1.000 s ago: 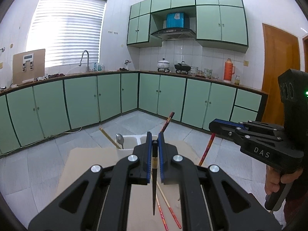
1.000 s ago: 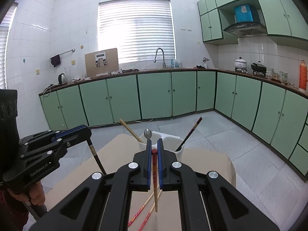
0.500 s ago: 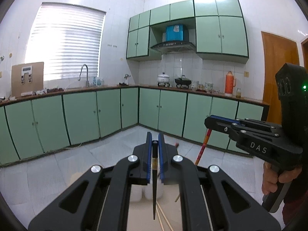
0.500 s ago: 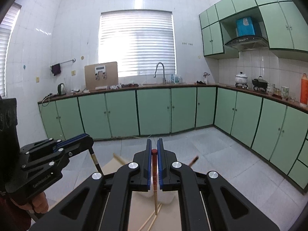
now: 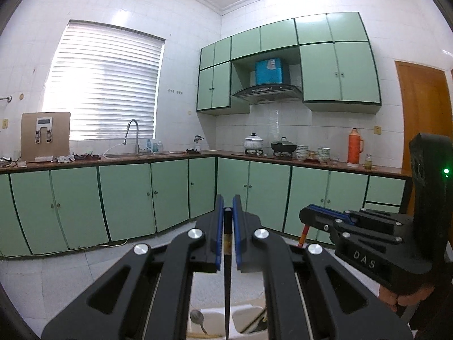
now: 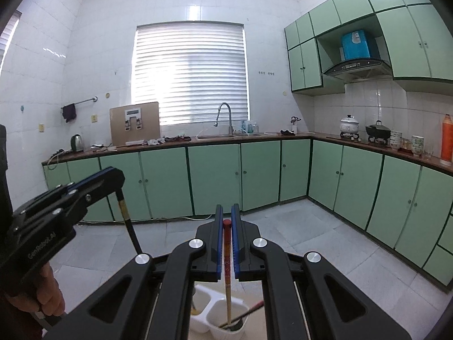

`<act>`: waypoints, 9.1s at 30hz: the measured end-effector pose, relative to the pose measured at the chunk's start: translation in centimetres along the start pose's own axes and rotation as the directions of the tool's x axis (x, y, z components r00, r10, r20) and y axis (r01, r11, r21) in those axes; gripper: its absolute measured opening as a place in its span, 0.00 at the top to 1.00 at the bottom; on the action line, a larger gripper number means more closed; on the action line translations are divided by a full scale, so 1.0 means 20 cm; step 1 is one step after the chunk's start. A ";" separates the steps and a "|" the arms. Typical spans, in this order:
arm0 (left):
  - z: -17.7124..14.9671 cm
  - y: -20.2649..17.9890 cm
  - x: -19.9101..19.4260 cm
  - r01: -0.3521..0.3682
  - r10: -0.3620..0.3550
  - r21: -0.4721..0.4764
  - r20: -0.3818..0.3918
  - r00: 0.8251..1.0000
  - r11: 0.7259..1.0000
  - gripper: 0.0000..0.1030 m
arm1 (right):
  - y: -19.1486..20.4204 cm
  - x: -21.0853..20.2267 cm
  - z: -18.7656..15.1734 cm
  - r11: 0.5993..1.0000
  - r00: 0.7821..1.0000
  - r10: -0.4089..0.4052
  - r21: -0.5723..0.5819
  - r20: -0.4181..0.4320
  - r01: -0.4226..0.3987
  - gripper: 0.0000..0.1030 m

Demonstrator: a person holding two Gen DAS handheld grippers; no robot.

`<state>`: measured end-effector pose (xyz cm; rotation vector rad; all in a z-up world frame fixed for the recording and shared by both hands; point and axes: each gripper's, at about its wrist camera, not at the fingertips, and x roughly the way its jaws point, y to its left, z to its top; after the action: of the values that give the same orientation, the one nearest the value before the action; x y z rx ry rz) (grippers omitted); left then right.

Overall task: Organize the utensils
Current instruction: 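Lift both chopsticks and lower them upright into the holder compartments, then open both grippers to release the chopsticks into the holder, then move both grippers back over the two remaining red chopsticks, then close the right gripper on one red-patterned chopstick, then close the left gripper on the other red chopstick while the right holds its chopstick, then lift both red chopsticks and carry them up over the white holder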

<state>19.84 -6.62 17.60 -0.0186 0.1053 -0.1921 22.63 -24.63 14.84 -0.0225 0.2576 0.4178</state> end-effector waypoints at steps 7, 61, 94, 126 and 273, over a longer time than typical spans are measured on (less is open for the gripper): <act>-0.14 0.08 0.26 -0.024 0.023 -0.020 -0.065 0.998 1.000 0.94 | -0.04 0.20 -0.12 1.000 0.999 -0.008 0.007 -0.050 0.008 0.95; -0.85 0.16 -0.49 -0.084 0.077 -0.015 -0.265 0.961 0.996 0.09 | 0.07 -0.46 -0.86 0.987 0.992 -0.065 0.140 -0.106 0.079 0.06; -1.33 0.13 -0.72 -0.135 0.146 0.057 -0.443 0.885 0.989 0.07 | 0.29 -0.56 -1.47 0.978 0.941 -0.127 0.119 -0.314 0.172 0.28; -1.48 0.20 -0.72 -0.160 0.146 0.019 -0.526 0.838 0.987 0.07 | 0.48 -0.42 -1.70 0.984 0.851 -0.075 0.099 -0.519 0.147 0.72; -1.02 0.11 -0.52 -0.039 -0.006 -0.086 -0.468 0.883 0.996 0.95 | 0.11 -0.63 -0.80 0.989 0.968 0.035 0.150 -0.247 0.003 0.94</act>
<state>7.98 -2.71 -1.71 -0.0644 0.6003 -0.1710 6.81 -28.75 2.63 0.0751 0.5372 0.4111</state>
